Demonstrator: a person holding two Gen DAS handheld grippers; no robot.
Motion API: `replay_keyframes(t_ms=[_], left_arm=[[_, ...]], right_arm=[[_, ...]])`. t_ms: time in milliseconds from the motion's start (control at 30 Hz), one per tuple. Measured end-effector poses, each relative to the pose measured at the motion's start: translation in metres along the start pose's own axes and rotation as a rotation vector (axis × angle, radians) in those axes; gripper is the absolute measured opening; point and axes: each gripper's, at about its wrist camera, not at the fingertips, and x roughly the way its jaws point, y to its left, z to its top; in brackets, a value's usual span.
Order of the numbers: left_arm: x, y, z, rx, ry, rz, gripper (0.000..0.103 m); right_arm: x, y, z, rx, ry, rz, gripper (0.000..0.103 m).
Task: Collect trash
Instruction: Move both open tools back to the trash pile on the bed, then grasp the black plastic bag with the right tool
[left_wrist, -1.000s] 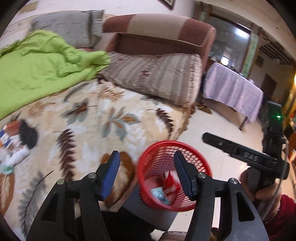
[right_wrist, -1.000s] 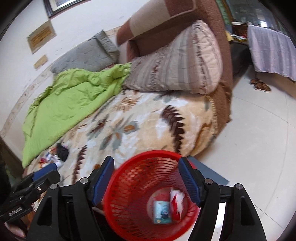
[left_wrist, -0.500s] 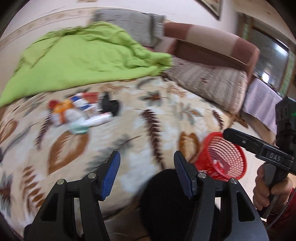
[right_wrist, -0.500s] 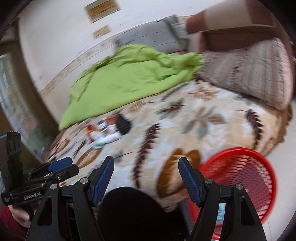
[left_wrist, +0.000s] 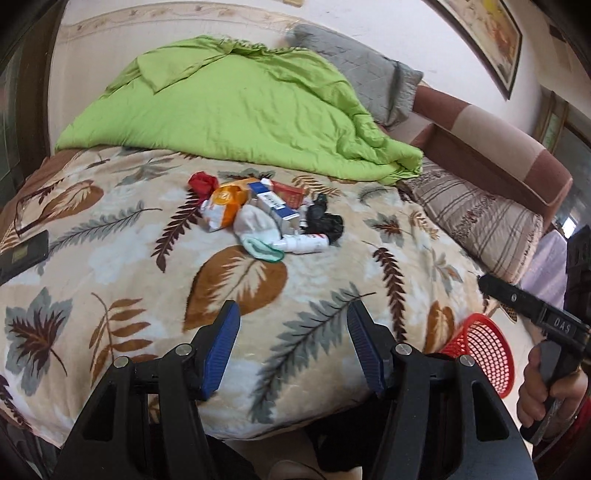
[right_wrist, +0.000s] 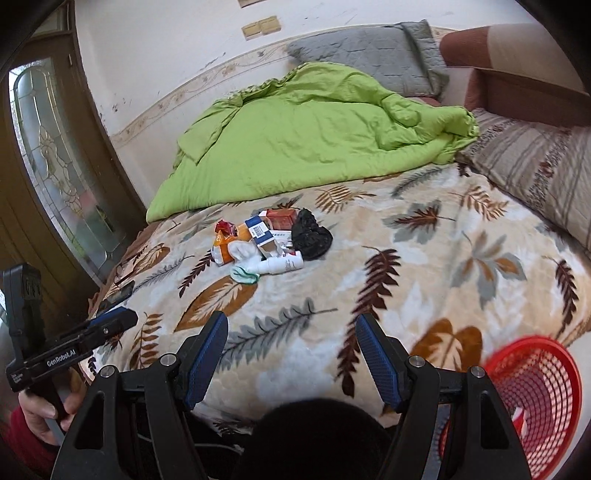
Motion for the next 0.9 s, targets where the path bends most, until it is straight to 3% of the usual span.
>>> replay_keyframes(t_ms=[200,533,667,733,900], left_arm=[[0.036,0.024,0.012,-0.059,0.055,0.023,0.059],[0.093,0.044,0.038,-0.090,0.101,0.061,0.059],[0.111,0.048,0.047,-0.091,0.112,0.070,0.059],[0.119,0.051,0.050,-0.097,0.117,0.073,0.059],[0.144,0.055,0.060,-0.104,0.132,0.077,0.059]], right_arm=[[0.050,0.004,0.027,-0.019,0.045,-0.007,0.076],[0.186,-0.028,0.088,0.077,0.161,-0.053,0.076],[0.244,-0.037,0.102,0.096,0.248,-0.078,0.075],[0.265,-0.040,0.104,0.092,0.279,-0.109,0.073],[0.298,-0.048,0.096,0.153,0.313,-0.079,0.043]])
